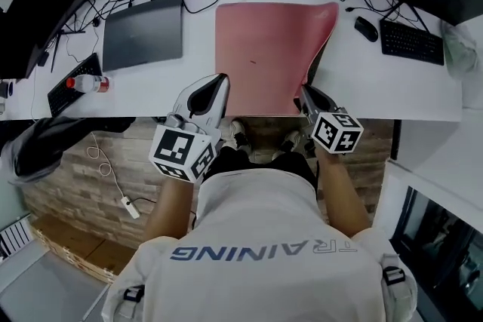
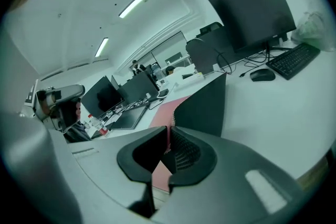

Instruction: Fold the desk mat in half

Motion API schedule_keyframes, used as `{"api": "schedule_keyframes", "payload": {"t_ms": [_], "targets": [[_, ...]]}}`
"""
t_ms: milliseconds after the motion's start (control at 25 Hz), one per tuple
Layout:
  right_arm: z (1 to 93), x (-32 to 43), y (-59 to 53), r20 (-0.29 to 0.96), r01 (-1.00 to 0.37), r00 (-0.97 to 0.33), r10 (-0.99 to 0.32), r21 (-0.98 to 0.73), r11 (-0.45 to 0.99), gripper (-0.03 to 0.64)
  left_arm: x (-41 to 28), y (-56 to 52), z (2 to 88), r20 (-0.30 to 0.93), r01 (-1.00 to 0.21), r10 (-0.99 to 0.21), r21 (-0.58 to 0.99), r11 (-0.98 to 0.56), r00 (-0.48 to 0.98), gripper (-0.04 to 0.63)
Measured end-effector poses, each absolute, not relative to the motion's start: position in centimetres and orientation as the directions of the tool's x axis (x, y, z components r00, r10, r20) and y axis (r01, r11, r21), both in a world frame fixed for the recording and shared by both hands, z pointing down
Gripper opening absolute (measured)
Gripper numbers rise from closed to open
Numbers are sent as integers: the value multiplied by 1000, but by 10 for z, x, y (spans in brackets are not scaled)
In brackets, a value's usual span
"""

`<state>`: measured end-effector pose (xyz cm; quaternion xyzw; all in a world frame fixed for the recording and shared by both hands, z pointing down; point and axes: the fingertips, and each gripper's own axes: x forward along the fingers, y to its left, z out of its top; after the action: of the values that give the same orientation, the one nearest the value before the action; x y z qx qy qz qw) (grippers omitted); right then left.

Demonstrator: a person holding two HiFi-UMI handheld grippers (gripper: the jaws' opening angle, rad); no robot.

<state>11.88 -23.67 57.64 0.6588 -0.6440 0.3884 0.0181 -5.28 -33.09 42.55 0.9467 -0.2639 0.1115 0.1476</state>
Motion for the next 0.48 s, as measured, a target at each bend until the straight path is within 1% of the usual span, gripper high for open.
{"api": "schedule_keyframes", "payload": {"t_ms": [240, 480], "targets": [[574, 75, -269, 532, -880, -247, -810, -473, -43, 41, -93, -342, 426, 299, -610, -543, 220, -761, 785, 3], [579, 21, -296, 553, -884, -356, -754, -461, 79, 41, -144, -353, 429, 302, -696, -630, 228, -681, 715, 3]]}}
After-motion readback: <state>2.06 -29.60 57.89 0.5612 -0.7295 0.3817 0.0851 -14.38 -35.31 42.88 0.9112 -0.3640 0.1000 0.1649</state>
